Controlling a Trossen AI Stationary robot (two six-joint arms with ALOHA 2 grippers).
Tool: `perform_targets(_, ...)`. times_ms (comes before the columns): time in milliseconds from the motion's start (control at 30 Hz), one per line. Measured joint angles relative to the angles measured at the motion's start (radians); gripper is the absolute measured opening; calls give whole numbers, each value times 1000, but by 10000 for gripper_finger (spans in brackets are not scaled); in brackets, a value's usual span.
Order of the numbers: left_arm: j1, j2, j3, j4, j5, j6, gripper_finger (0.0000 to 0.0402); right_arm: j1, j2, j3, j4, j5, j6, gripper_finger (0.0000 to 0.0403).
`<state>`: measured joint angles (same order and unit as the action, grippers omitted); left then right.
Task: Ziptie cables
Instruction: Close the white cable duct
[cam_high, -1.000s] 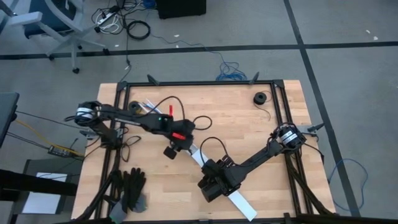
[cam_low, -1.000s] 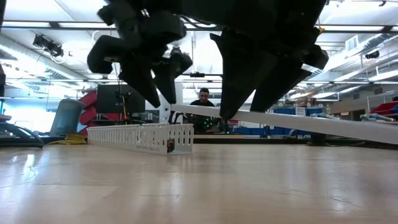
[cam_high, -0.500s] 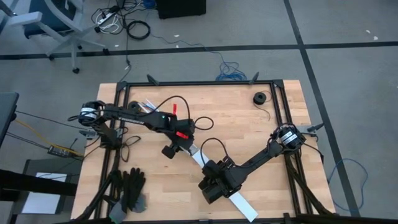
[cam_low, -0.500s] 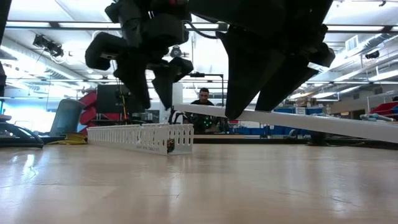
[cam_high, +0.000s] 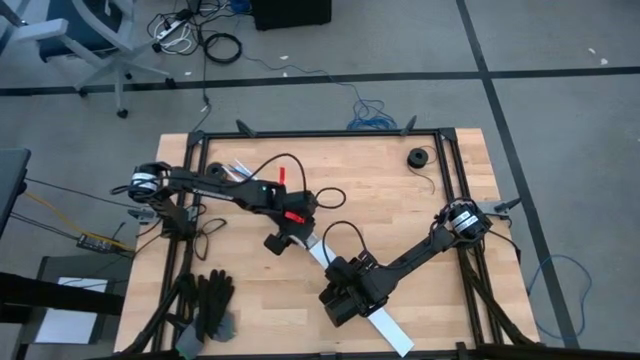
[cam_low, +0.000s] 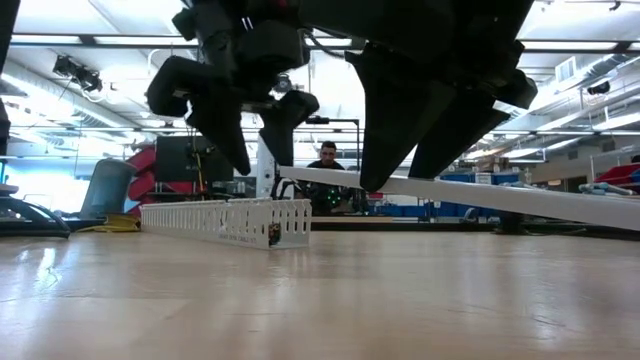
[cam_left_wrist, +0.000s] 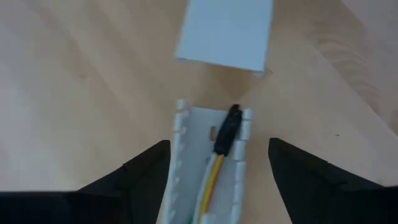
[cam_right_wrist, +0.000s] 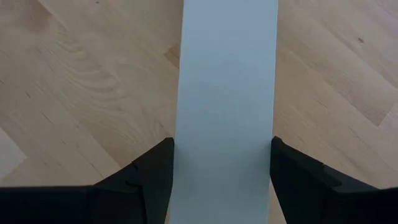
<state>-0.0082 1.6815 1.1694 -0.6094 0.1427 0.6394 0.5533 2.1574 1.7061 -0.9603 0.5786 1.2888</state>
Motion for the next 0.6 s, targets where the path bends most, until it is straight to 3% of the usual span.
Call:
perform_targets(233, 0, 85, -1, 4, 16, 24, 248, 0, 0, 0, 0, 1, -3, 223)
perform_targets(600, 0, 92, -1, 44, 1, 38, 247, -1, 0, 0, 0, 1, -4, 223)
